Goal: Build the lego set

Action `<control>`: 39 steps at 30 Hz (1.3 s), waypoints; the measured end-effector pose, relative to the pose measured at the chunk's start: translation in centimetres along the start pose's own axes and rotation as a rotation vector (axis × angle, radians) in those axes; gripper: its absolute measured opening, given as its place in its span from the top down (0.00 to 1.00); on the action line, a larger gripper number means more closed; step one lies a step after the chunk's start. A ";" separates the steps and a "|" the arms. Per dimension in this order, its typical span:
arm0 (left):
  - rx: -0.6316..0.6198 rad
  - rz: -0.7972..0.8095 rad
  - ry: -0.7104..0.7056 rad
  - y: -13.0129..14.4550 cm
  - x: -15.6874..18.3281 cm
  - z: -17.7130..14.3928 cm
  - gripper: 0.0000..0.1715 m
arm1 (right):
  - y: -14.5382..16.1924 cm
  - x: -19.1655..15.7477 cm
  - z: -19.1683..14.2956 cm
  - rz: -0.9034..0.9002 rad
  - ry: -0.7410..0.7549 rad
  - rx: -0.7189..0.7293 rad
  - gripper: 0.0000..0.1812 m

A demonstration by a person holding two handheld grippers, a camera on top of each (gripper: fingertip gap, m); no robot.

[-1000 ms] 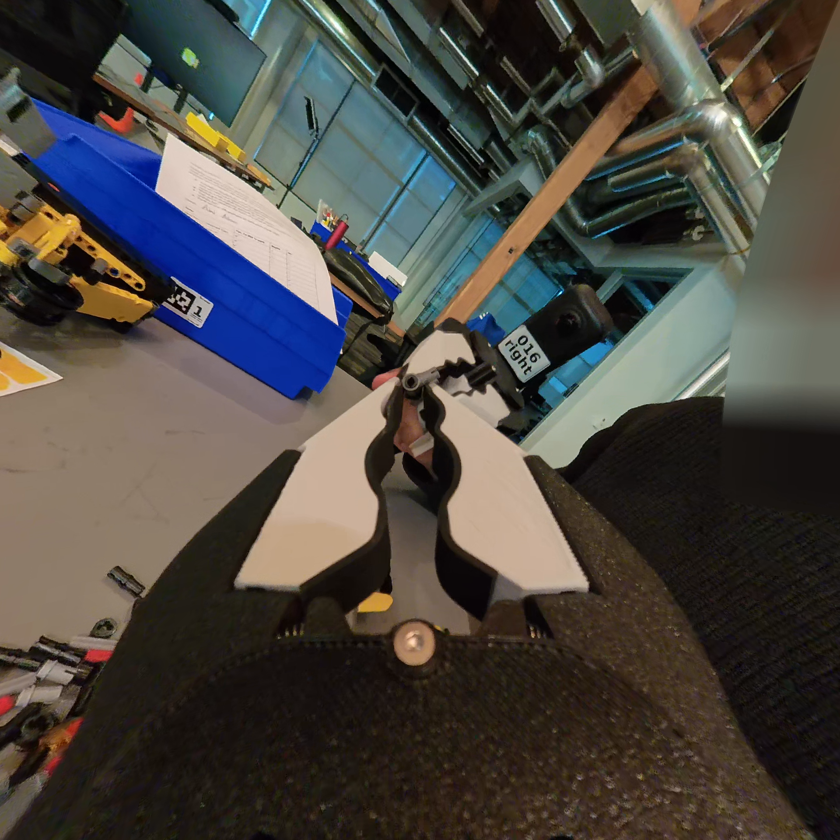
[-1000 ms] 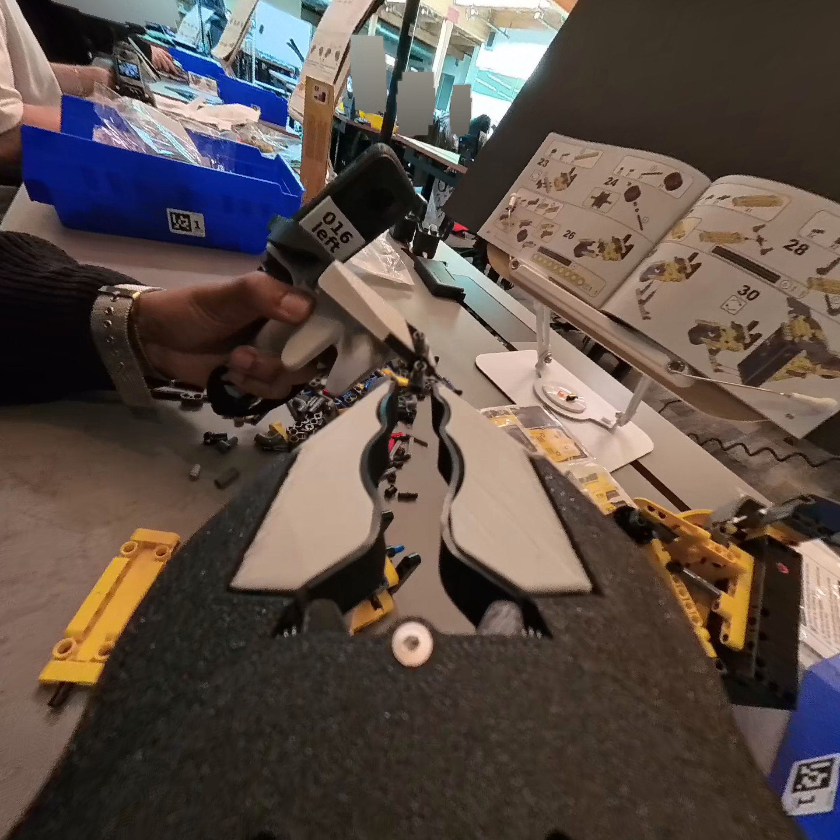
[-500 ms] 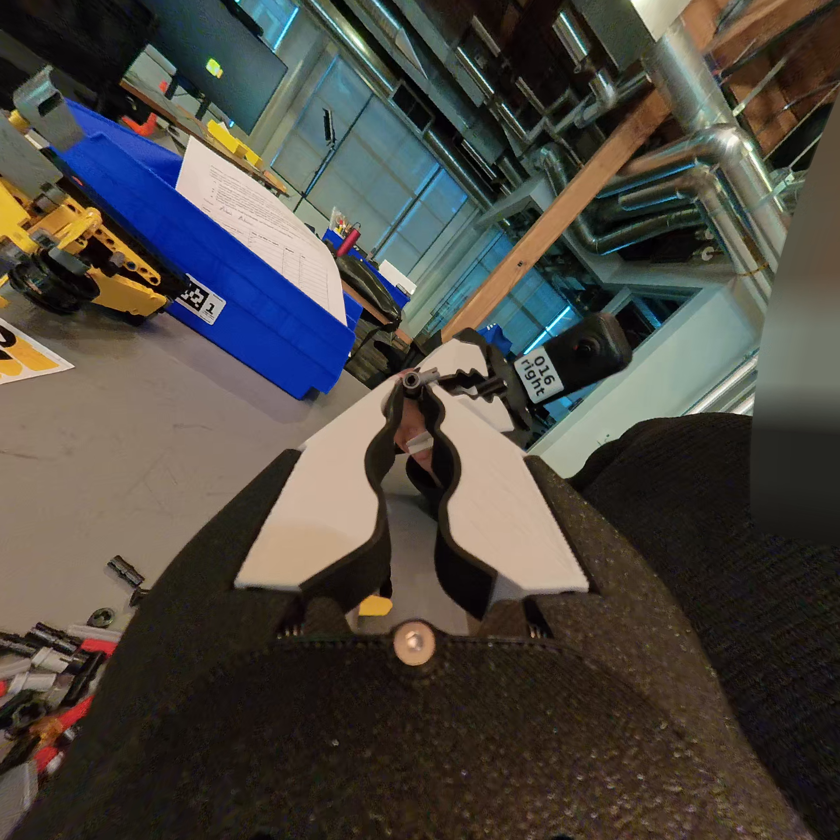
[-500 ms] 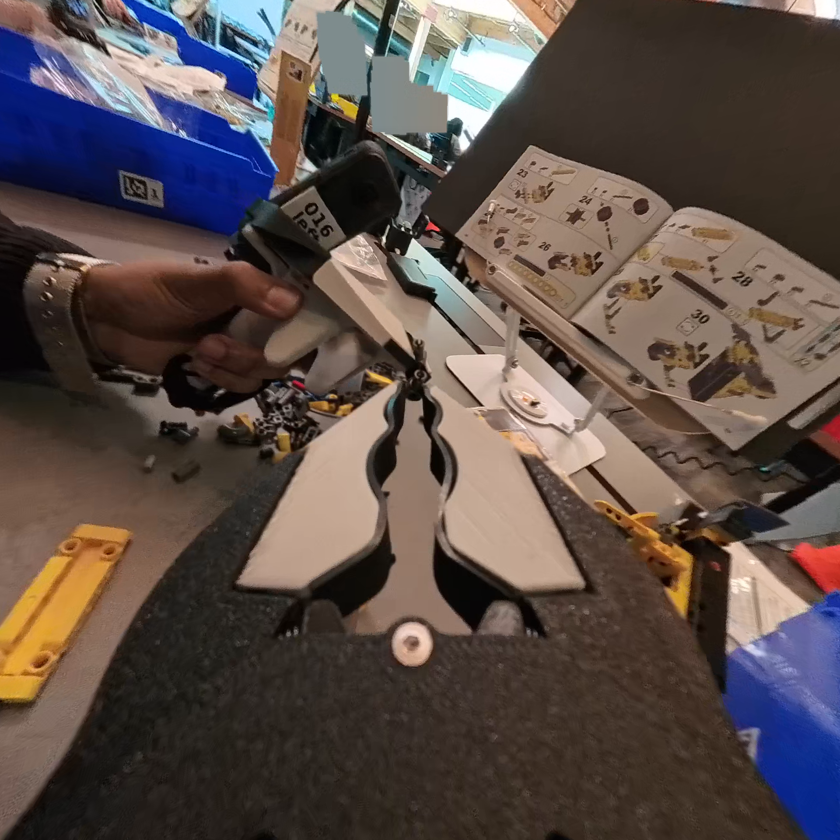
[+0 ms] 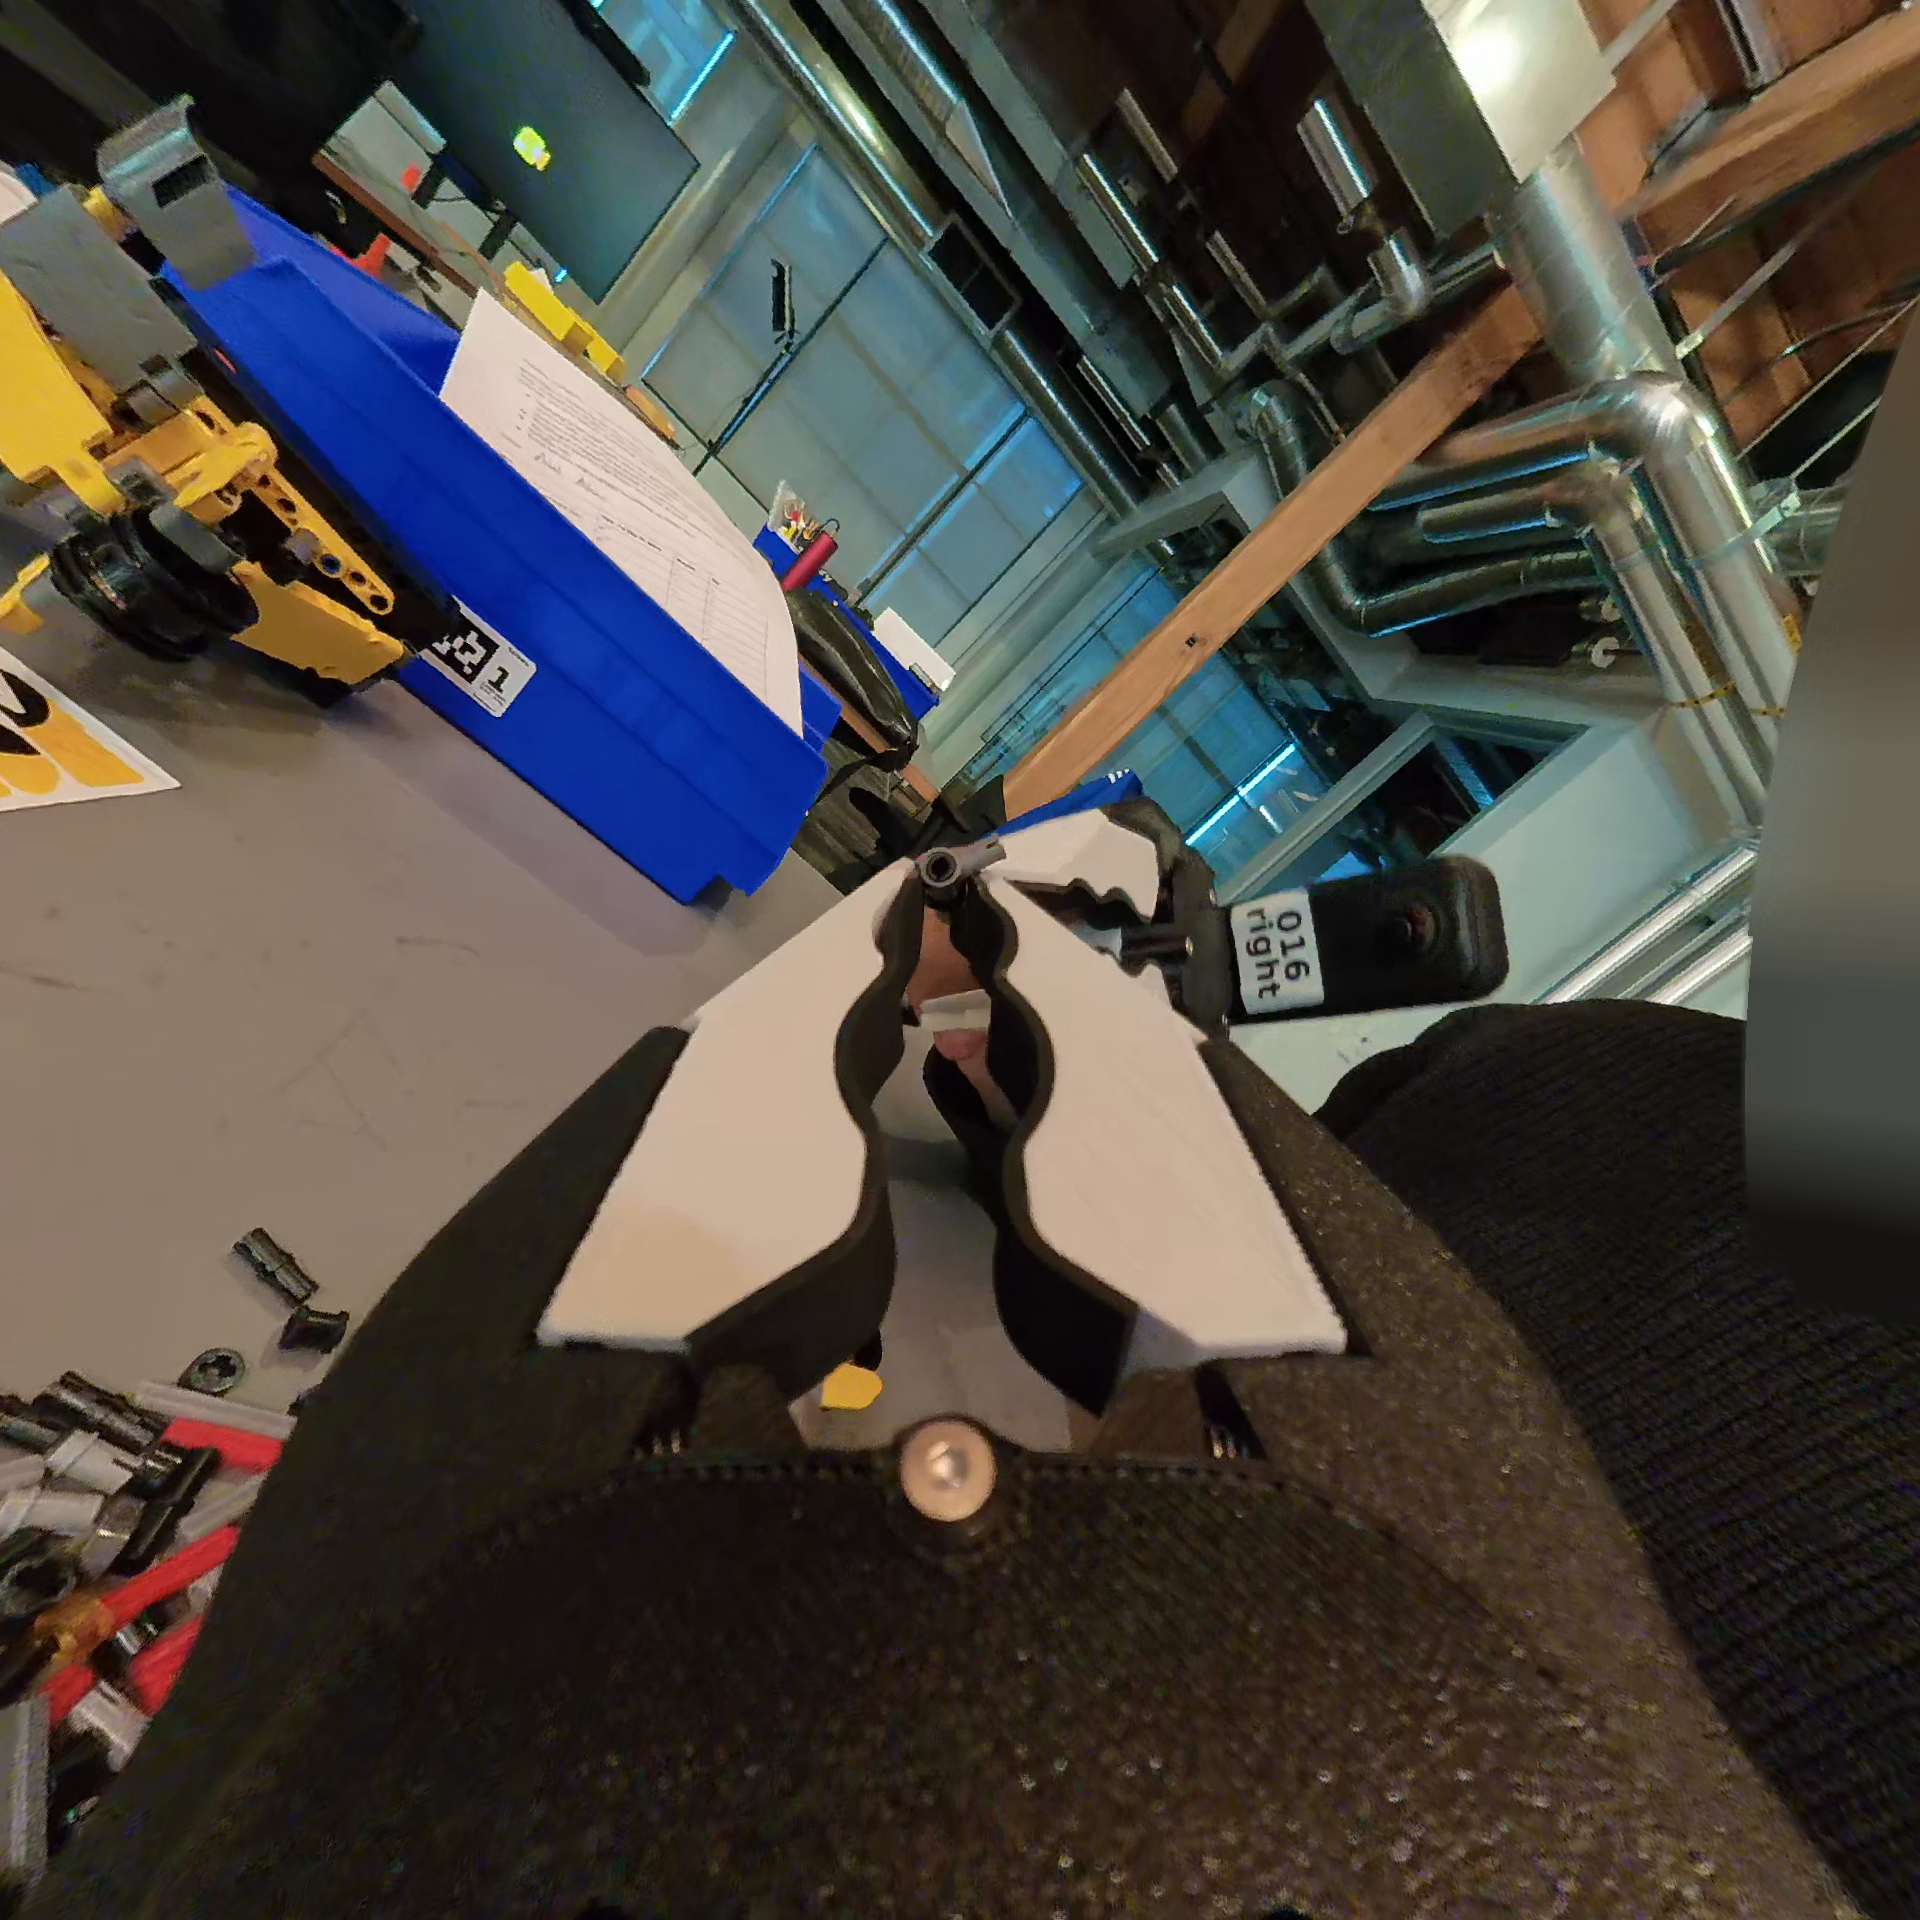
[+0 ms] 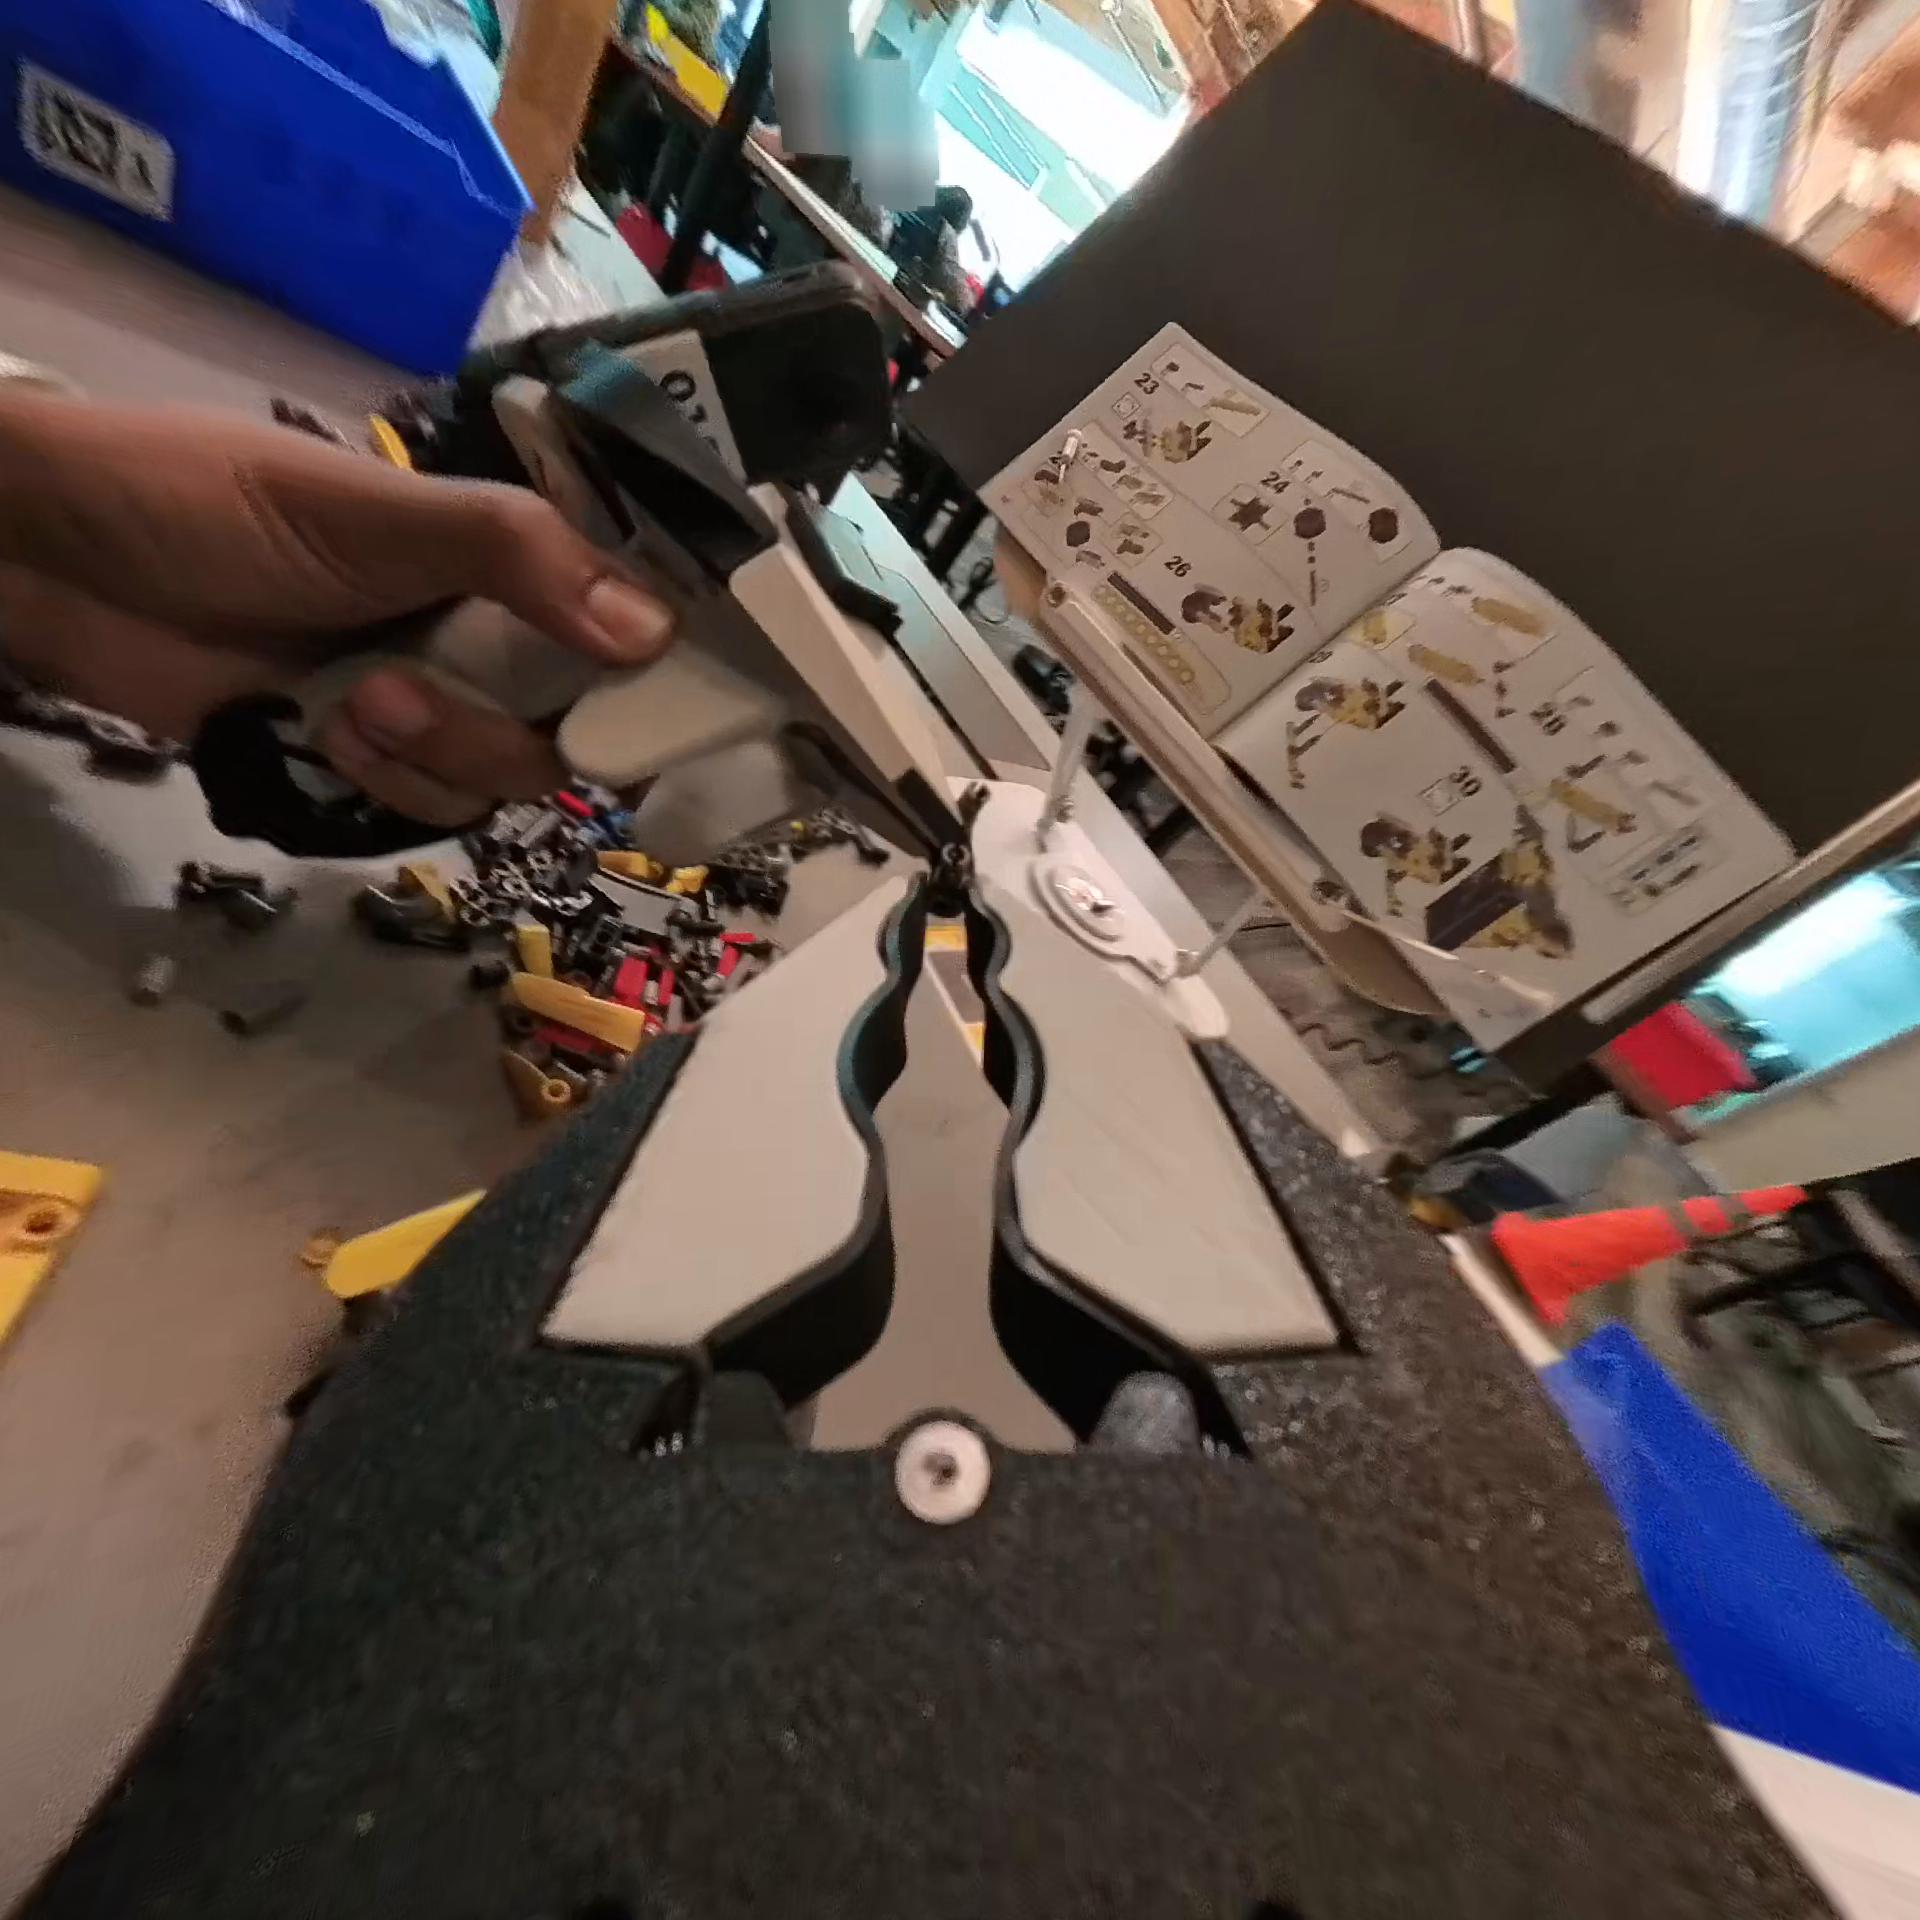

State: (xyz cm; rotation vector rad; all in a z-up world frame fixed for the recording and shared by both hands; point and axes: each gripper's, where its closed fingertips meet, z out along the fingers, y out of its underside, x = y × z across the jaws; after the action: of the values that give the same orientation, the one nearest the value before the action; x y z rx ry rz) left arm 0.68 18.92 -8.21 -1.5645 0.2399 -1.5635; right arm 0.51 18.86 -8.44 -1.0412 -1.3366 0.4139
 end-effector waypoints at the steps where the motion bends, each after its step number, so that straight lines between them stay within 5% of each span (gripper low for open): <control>1: -0.004 0.010 -0.001 0.0 0.1 0.0 0.97 | -0.1 0.0 -0.1 0.043 -0.020 0.009 0.97; 13: 0.000 0.015 0.072 0.0 1.3 0.2 0.99 | -0.9 -0.2 -0.8 0.608 -0.316 0.120 0.98; 22: 0.011 0.002 0.123 -0.2 2.0 0.2 0.98 | -1.6 -0.1 -1.1 0.813 -0.427 0.195 0.97; 30: 0.010 0.012 0.126 -0.3 2.0 0.0 0.98 | -1.5 -0.1 -1.0 0.711 -0.381 0.201 0.96; 34: 0.003 -0.027 0.129 -0.7 1.7 -0.5 0.99 | -1.0 0.9 -1.4 0.568 -0.299 0.198 0.82; 39: -0.234 -0.197 0.221 2.0 1.9 -0.7 0.99 | -1.6 -0.9 -2.4 0.298 -0.347 0.290 0.75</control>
State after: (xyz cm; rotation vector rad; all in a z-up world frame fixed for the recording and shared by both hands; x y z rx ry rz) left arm 1.34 16.11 -8.34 -1.6312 0.4140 -1.9232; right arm 1.98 16.46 -7.42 -0.9517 -1.3740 1.0196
